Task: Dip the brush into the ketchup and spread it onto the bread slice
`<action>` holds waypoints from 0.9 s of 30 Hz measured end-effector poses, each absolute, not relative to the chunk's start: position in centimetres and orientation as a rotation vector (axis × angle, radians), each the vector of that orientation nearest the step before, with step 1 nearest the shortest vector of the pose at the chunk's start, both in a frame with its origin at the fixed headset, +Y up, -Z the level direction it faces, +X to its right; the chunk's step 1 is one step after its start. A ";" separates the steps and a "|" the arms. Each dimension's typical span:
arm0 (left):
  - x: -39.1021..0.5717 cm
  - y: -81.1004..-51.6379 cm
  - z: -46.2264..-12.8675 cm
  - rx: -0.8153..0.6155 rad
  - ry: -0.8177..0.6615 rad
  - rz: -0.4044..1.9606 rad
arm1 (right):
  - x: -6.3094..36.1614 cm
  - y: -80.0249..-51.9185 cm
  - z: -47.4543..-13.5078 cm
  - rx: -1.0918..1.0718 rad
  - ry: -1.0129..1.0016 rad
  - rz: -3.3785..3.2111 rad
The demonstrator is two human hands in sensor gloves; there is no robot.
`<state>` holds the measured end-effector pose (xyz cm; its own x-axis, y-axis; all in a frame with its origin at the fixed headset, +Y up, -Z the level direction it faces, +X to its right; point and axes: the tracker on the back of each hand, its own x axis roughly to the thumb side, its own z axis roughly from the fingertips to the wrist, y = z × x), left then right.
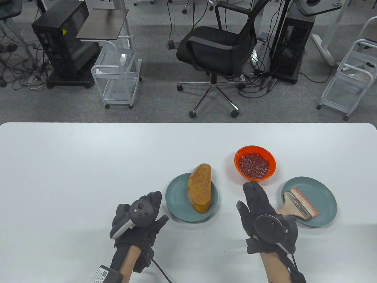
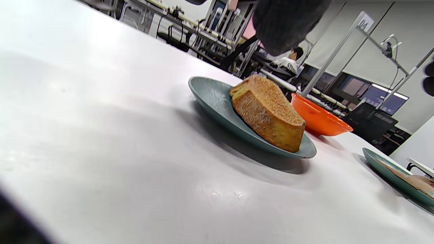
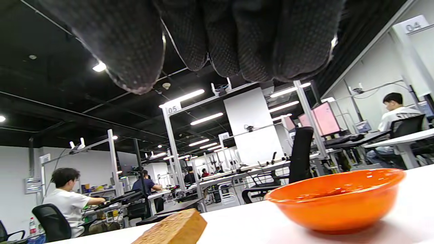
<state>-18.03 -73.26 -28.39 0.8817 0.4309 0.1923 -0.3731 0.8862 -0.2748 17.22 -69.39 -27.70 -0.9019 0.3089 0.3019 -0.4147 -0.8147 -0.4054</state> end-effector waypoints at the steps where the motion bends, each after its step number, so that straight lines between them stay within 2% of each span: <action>1: -18.1 -73.3 -28.1 -0.222 -0.249 0.417 | 16.9 -69.6 -27.7 0.318 -0.663 2.659; 10: -19.6 -75.3 -26.9 -0.134 -0.139 0.334 | 14.6 -73.1 -28.4 0.376 -0.493 2.809; 14: -19.6 -76.1 -26.9 -0.159 -0.117 0.289 | 14.3 -74.1 -28.5 0.387 -0.395 2.882; 21: -19.2 -76.5 -26.9 -0.138 -0.127 0.261 | 15.0 -74.9 -28.5 0.350 -0.277 2.912; 27: -18.9 -76.7 -26.9 -0.142 -0.137 0.256 | 15.6 -75.0 -28.5 0.326 -0.276 2.901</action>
